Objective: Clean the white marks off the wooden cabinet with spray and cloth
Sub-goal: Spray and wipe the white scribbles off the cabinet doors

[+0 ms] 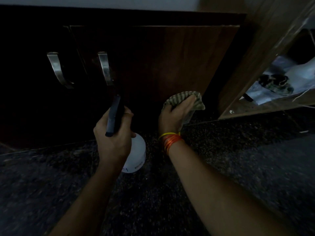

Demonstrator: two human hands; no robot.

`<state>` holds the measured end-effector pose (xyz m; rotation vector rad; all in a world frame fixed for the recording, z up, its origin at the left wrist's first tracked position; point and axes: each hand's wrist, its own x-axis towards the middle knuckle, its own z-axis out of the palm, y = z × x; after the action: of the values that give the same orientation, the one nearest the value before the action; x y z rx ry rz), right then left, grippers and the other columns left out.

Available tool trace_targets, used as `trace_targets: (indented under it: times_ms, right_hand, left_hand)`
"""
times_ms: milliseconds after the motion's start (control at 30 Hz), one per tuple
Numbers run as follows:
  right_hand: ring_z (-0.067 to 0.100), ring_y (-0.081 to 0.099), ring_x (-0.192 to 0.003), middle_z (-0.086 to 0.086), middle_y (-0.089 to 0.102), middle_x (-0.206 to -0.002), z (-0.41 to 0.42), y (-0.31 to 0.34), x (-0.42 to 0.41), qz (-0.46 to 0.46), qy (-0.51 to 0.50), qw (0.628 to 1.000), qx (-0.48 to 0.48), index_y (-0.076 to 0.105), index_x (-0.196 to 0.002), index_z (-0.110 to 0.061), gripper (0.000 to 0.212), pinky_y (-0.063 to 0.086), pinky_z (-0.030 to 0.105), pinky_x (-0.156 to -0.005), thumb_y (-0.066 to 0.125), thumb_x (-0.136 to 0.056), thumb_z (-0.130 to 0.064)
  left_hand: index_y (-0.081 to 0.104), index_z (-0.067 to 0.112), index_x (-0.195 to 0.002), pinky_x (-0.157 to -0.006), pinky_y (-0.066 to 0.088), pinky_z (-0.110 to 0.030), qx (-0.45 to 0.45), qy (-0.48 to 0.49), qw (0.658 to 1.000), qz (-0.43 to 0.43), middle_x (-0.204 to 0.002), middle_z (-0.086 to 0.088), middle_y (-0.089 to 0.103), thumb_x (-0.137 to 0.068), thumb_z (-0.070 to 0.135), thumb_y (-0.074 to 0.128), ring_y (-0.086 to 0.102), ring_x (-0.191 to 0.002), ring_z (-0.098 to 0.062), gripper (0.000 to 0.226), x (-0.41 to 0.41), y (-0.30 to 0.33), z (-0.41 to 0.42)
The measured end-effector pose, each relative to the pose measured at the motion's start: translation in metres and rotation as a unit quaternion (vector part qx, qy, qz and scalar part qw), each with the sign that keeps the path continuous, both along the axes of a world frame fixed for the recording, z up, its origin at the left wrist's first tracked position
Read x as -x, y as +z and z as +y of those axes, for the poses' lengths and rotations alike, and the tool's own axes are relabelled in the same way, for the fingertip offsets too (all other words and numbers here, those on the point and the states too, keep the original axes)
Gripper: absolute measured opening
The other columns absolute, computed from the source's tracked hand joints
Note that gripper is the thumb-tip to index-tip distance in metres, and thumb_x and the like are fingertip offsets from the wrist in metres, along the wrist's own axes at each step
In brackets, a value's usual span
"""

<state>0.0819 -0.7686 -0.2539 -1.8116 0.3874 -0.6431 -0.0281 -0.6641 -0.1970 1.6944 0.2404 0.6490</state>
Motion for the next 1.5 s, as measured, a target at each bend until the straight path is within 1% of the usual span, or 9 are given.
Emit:
trace_targets:
  times_ms: [167,333,567,733,933,1200,1233,1367,1500]
  right_hand:
    - [0.032,0.003,-0.147,0.025,0.0,-0.157,-0.016,-0.011,0.004,0.127,0.058,0.99,-0.033,0.003,-0.146,0.008,0.063,-0.004,0.021,-0.114,0.04,-0.096,-0.002]
    - [0.031,0.007,-0.147,0.024,0.008,-0.156,-0.011,0.015,-0.001,-0.006,-0.013,1.0,0.002,0.012,-0.145,0.01,0.069,-0.011,0.0,-0.103,0.05,-0.087,0.004]
    - [0.031,0.002,-0.147,0.024,0.004,-0.157,-0.018,-0.001,-0.006,-0.005,0.007,1.0,0.004,0.008,-0.146,0.009,0.072,-0.01,0.001,-0.105,0.047,-0.085,0.008]
    - [0.03,0.001,-0.148,0.023,0.003,-0.157,-0.029,-0.007,-0.008,0.051,0.016,0.998,-0.019,0.007,-0.146,0.009,0.068,-0.005,0.017,-0.113,0.045,-0.09,0.003]
    - [0.026,0.003,-0.147,0.02,0.005,-0.158,-0.031,0.007,-0.012,-0.026,0.004,1.0,0.012,0.009,-0.147,0.006,0.07,-0.007,0.0,-0.105,0.046,-0.088,0.006]
    - [0.031,0.004,-0.147,0.021,0.004,-0.157,-0.046,-0.047,-0.014,0.142,0.024,0.988,-0.046,0.004,-0.148,0.005,0.076,0.009,0.034,-0.119,0.053,-0.09,-0.001]
    - [0.031,0.003,-0.147,0.021,0.003,-0.157,-0.046,-0.047,-0.016,0.138,0.018,0.989,-0.044,0.005,-0.148,0.005,0.076,0.007,0.033,-0.119,0.053,-0.09,-0.002]
    - [0.029,0.014,-0.145,0.022,0.017,-0.155,-0.043,-0.031,-0.022,0.05,-0.047,0.996,-0.051,0.017,-0.147,0.007,0.067,0.0,0.006,-0.106,0.049,-0.088,0.002]
    - [0.027,0.01,-0.146,0.019,0.011,-0.157,-0.044,-0.037,-0.025,0.052,-0.043,0.995,-0.07,0.011,-0.147,0.005,0.067,0.001,0.009,-0.107,0.045,-0.09,0.005]
  left_hand:
    - [0.061,0.014,-0.08,-0.048,0.047,-0.03,-0.002,0.003,1.0,-0.001,-0.069,-0.028,0.06,-0.092,0.027,0.051,0.054,-0.046,-0.025,0.02,-0.002,0.002,0.001]
    - [0.06,0.02,-0.08,-0.048,0.046,-0.021,0.004,0.0,1.0,-0.008,-0.072,-0.03,0.06,-0.093,0.027,0.052,0.054,-0.045,-0.023,0.017,-0.005,0.001,-0.001]
    - [0.061,0.006,-0.085,-0.048,0.046,-0.022,0.003,-0.016,1.0,-0.006,-0.073,-0.032,0.059,-0.093,0.026,0.051,0.054,-0.045,-0.023,0.024,-0.004,-0.001,-0.003]
    - [0.059,0.02,-0.079,-0.047,0.046,-0.022,0.005,-0.012,1.0,-0.005,-0.075,-0.029,0.06,-0.092,0.027,0.05,0.054,-0.043,-0.019,0.017,-0.004,0.002,-0.003]
    - [0.061,0.008,-0.085,-0.049,0.046,-0.02,0.015,-0.021,1.0,-0.016,-0.07,-0.031,0.059,-0.091,0.032,0.052,0.055,-0.045,-0.021,0.027,-0.007,-0.001,-0.006]
    - [0.059,0.022,-0.077,-0.046,0.045,-0.017,0.008,-0.019,1.0,-0.001,-0.075,-0.032,0.059,-0.09,0.027,0.051,0.052,-0.046,-0.032,0.015,-0.001,0.007,-0.004]
    - [0.059,0.022,-0.077,-0.046,0.045,-0.019,0.008,-0.016,1.0,0.002,-0.074,-0.032,0.059,-0.09,0.027,0.052,0.052,-0.046,-0.031,0.016,-0.001,0.007,-0.002]
    - [0.059,0.016,-0.077,-0.047,0.047,-0.027,0.0,-0.011,1.0,0.005,-0.073,-0.029,0.06,-0.089,0.034,0.052,0.053,-0.045,-0.028,0.023,-0.005,0.002,0.0]
    - [0.059,0.019,-0.078,-0.047,0.045,-0.019,-0.001,-0.011,1.0,0.001,-0.075,-0.03,0.06,-0.091,0.028,0.051,0.053,-0.045,-0.028,0.018,-0.007,-0.001,0.0]
